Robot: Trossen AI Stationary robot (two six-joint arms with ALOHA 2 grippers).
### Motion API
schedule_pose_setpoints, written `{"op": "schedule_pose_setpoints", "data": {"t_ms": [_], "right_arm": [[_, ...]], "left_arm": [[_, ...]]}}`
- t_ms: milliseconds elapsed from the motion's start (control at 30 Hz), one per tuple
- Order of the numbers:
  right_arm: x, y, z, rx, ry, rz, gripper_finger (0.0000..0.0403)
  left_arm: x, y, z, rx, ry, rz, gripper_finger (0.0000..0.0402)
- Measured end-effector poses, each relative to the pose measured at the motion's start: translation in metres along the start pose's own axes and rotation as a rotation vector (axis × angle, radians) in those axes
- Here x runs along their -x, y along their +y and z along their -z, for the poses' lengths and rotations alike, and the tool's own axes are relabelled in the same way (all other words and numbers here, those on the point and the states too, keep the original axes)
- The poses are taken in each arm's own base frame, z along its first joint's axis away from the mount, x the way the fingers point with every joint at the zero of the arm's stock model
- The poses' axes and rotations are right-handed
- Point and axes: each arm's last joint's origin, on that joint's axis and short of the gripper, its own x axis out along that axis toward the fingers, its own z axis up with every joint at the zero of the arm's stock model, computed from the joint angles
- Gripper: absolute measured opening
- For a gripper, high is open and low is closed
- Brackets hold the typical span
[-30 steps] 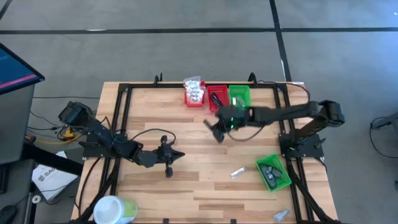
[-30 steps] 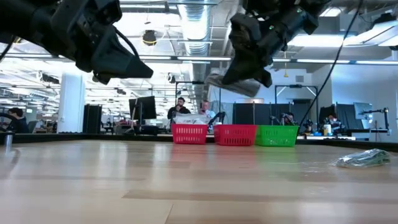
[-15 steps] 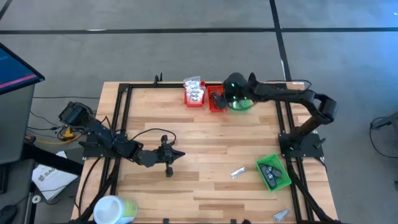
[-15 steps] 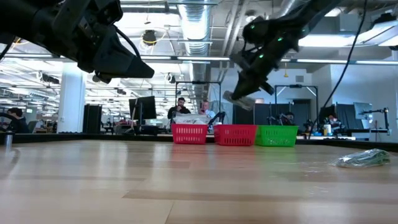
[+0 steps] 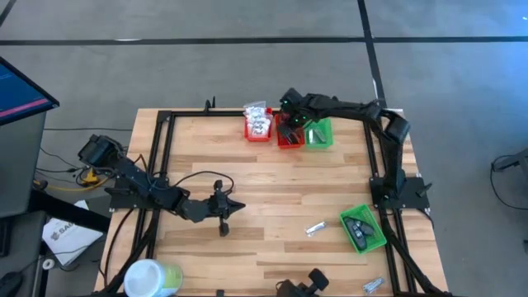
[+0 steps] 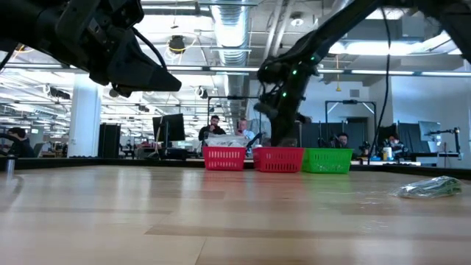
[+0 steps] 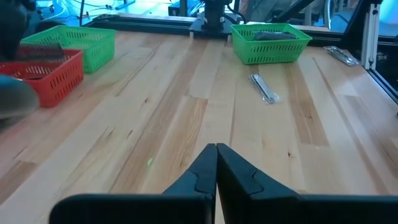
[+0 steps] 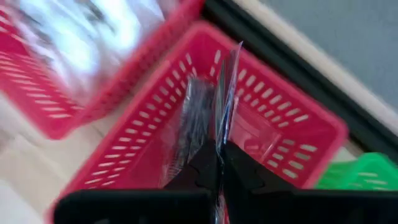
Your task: Pick & Place Travel size toiletries
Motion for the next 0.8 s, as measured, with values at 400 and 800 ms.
{"op": "schedule_pose_setpoints", "data": {"t_ms": [400,800], "right_arm": [[-0.037,0.003,0.002,0.002,0.08,0.049,0.0005],[-0.02,0.006,-0.002,0.03,0.047,0.037,0.0134]], "left_arm": [[0.0,0.0,0.0,-0.003,0.0,0.001,0.0001],[0.0,0.0,0.0,-0.003,0.0,-0.001,0.0001]]}}
